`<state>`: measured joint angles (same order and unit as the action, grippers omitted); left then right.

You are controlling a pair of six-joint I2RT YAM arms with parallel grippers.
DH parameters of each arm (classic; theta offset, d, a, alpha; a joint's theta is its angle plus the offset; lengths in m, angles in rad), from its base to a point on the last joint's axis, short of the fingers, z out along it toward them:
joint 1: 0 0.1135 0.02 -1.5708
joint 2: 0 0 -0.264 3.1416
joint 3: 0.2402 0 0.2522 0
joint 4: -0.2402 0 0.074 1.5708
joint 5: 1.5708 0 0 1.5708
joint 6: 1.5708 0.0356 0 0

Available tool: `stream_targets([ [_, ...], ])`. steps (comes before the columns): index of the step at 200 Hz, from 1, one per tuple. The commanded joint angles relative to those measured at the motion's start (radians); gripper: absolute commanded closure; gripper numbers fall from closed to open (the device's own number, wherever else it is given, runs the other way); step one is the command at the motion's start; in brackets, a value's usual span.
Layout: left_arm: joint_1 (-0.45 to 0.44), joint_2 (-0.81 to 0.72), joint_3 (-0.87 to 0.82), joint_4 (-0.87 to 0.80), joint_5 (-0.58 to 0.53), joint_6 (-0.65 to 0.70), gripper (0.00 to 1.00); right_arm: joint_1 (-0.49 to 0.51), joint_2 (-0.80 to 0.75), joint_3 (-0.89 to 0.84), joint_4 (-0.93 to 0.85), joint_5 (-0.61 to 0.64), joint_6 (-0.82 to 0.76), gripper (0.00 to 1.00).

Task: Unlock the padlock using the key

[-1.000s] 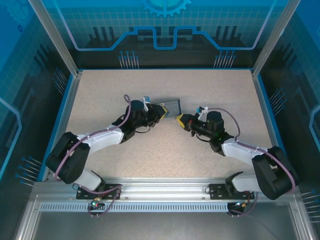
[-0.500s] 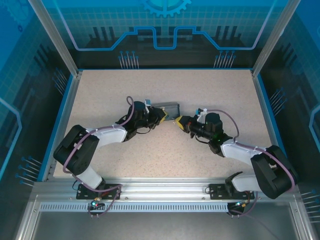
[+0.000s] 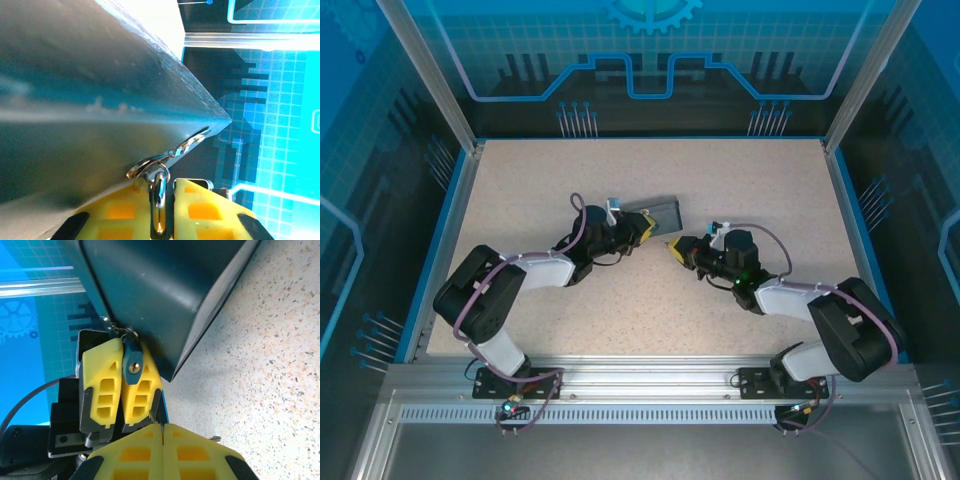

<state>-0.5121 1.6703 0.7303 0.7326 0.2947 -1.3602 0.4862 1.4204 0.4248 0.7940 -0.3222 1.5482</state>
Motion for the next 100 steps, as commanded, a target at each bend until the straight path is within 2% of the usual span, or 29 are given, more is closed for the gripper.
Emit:
stream_targets([
  [1, 0.007, 0.018, -0.009, 0.046, 0.039, -0.032, 1.0, 0.005, 0.035, 0.002, 0.093, 0.024, 0.015, 1.0],
  [100, 0.011, 0.025, -0.002, 0.038, 0.041, -0.032, 1.0, 0.003, 0.103, 0.043, 0.18, 0.057, 0.053, 1.0],
])
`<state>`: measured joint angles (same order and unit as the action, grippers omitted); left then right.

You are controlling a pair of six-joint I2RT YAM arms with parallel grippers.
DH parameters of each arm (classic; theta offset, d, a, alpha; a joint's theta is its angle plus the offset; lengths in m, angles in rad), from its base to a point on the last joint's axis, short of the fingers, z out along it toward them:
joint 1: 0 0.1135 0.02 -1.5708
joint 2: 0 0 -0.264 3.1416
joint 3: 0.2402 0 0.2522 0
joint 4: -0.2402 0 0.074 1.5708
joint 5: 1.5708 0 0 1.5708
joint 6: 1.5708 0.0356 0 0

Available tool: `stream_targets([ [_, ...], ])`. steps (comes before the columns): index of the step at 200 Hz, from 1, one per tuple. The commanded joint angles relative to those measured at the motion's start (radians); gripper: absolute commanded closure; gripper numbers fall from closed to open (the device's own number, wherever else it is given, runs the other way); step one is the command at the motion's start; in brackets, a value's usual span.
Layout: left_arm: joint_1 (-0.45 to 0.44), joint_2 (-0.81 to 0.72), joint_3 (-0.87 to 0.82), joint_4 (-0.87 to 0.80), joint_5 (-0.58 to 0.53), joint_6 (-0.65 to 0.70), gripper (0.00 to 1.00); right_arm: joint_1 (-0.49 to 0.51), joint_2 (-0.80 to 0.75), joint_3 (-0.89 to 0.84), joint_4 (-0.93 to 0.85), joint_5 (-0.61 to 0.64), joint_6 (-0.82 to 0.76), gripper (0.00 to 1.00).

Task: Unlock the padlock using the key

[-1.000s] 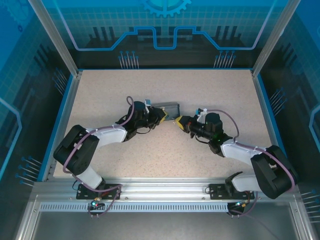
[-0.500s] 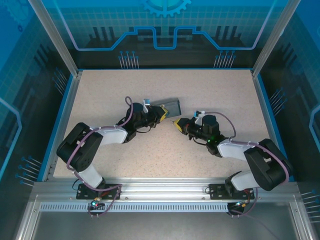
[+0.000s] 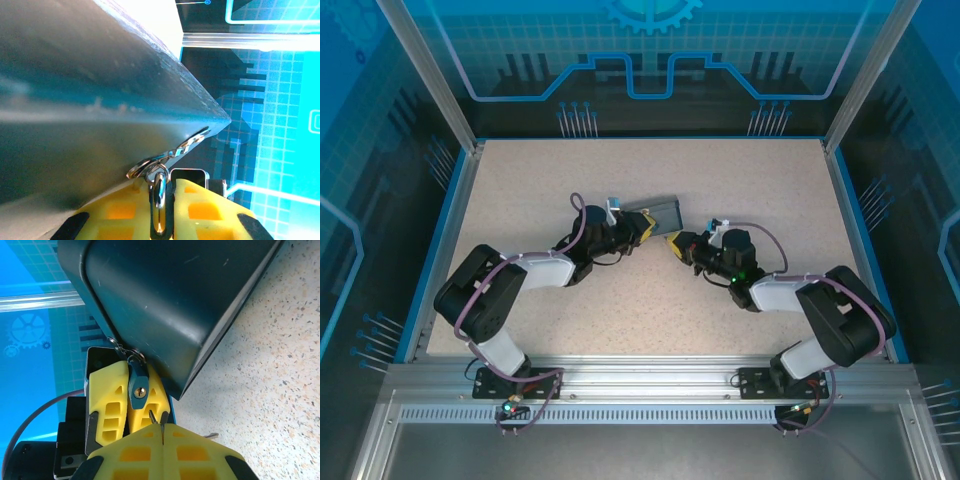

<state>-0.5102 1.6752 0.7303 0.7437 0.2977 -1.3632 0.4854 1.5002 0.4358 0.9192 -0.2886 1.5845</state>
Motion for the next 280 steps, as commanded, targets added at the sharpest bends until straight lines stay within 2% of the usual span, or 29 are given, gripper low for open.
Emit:
stream_targets([
  [1, 0.009, 0.02, -0.002, 0.027, 0.038, -0.029, 1.0, 0.003, 0.024, 0.033, 0.056, 0.023, 0.017, 1.0],
  [130, 0.009, 0.021, 0.003, 0.022, 0.04, -0.027, 1.0, 0.016, 0.081, 0.067, 0.093, 0.041, 0.042, 1.0],
  [225, 0.008, 0.02, -0.005, 0.029, 0.033, -0.03, 1.0, 0.056, 0.031, -0.022, 0.136, 0.159, 0.057, 1.0],
  [280, 0.009, 0.021, -0.004, 0.034, 0.034, -0.033, 1.0, 0.071, 0.02, -0.022, 0.118, 0.186, 0.058, 1.0],
])
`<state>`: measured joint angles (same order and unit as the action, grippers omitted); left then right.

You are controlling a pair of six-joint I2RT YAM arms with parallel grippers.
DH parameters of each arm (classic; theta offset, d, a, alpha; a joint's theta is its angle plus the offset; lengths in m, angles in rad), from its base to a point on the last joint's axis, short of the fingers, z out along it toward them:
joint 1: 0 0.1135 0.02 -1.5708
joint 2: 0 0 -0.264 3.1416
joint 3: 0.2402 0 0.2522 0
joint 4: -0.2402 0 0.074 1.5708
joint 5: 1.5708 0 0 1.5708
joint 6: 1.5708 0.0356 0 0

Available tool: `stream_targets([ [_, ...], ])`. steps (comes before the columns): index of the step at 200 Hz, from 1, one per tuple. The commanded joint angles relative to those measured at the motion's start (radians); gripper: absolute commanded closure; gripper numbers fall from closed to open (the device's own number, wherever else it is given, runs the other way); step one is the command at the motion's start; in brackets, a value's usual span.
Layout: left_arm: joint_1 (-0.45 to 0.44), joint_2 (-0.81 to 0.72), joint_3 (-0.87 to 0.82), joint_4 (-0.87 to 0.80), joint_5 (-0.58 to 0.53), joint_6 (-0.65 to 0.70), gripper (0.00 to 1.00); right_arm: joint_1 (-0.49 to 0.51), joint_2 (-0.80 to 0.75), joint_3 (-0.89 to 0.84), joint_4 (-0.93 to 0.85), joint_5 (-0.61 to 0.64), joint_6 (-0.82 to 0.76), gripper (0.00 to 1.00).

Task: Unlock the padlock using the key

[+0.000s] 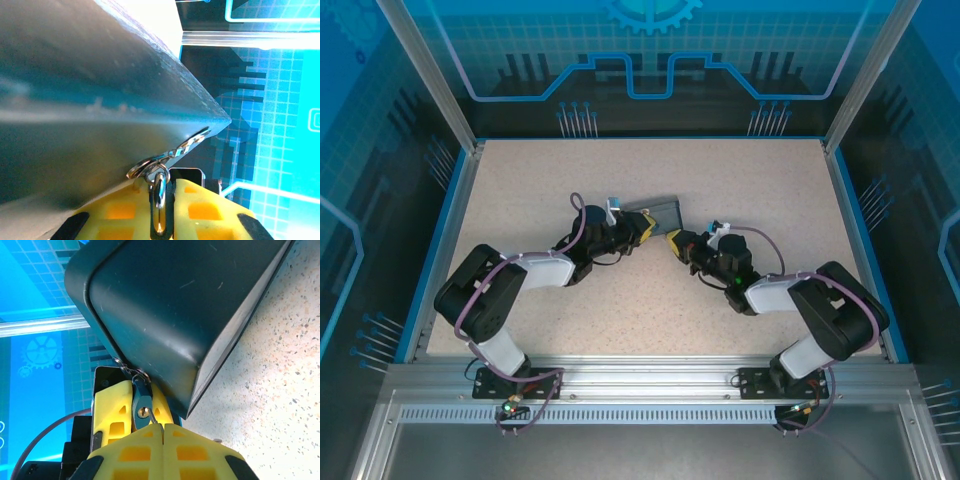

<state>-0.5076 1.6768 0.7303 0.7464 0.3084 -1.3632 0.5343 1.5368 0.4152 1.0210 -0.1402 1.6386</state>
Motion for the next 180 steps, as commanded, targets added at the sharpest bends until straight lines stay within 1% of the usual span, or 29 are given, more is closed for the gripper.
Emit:
stream_targets([
  [1, 0.007, 0.02, -0.004, 0.031, 0.023, -0.032, 1.0, 0.022, -0.017, -0.001, 0.016, 0.037, 0.004, 1.0],
  [106, 0.006, 0.02, -0.005, 0.034, 0.026, -0.033, 1.0, 0.044, 0.035, 0.058, 0.024, 0.039, 0.012, 1.0],
  [180, 0.006, 0.021, -0.005, 0.033, 0.028, -0.03, 1.0, 0.048, 0.067, 0.058, 0.047, 0.04, 0.022, 1.0],
])
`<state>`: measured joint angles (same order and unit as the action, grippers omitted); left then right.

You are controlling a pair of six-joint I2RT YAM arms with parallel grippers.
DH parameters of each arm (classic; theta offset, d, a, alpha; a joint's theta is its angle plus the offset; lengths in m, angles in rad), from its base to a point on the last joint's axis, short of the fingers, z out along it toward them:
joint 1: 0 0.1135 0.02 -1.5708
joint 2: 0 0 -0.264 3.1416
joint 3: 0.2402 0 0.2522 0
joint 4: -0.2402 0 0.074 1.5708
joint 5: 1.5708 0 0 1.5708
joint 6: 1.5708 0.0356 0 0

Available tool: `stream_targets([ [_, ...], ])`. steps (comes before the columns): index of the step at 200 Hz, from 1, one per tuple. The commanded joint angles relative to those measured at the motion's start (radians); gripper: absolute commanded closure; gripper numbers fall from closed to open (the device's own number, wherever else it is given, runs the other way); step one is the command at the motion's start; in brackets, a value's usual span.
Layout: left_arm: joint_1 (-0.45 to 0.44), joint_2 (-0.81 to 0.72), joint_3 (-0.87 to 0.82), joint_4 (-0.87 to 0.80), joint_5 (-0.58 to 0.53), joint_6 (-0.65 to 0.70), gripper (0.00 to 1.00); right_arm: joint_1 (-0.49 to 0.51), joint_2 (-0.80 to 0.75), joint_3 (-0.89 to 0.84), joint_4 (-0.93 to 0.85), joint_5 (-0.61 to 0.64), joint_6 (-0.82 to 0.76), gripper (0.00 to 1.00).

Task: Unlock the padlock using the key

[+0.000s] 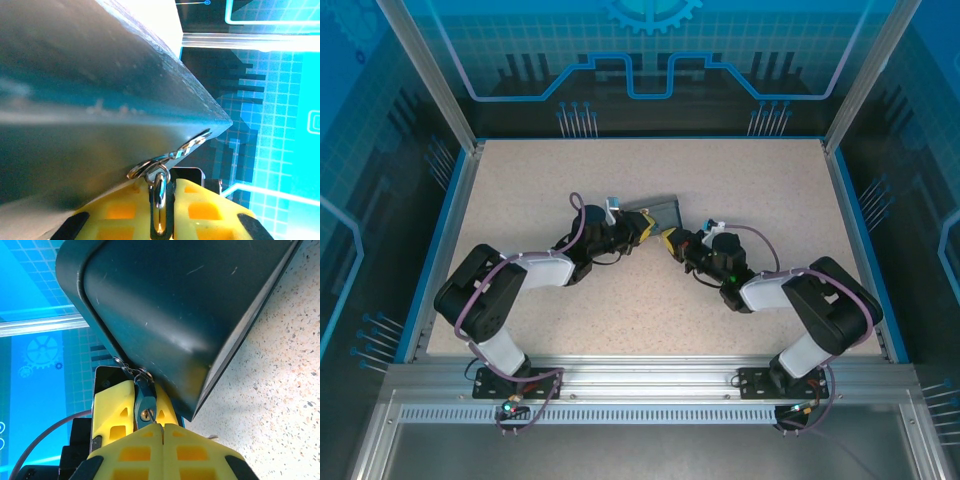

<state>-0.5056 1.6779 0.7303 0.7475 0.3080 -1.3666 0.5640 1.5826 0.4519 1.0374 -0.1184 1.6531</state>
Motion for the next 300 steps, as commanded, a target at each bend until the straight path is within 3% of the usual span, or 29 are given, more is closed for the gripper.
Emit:
stream_targets([
  [1, 0.004, 0.02, -0.005, 0.033, 0.028, -0.027, 1.0, 0.018, 0.021, 0.023, 0.031, 0.019, 0.007, 1.0],
  [201, 0.003, 0.02, 0.004, 0.021, 0.039, -0.02, 1.0, 0.052, 0.096, 0.115, 0.086, 0.043, 0.041, 1.0],
  [300, 0.003, 0.021, 0.001, 0.023, 0.039, -0.019, 1.0, 0.053, 0.012, 0.167, -0.199, 0.031, -0.144, 1.0],
])
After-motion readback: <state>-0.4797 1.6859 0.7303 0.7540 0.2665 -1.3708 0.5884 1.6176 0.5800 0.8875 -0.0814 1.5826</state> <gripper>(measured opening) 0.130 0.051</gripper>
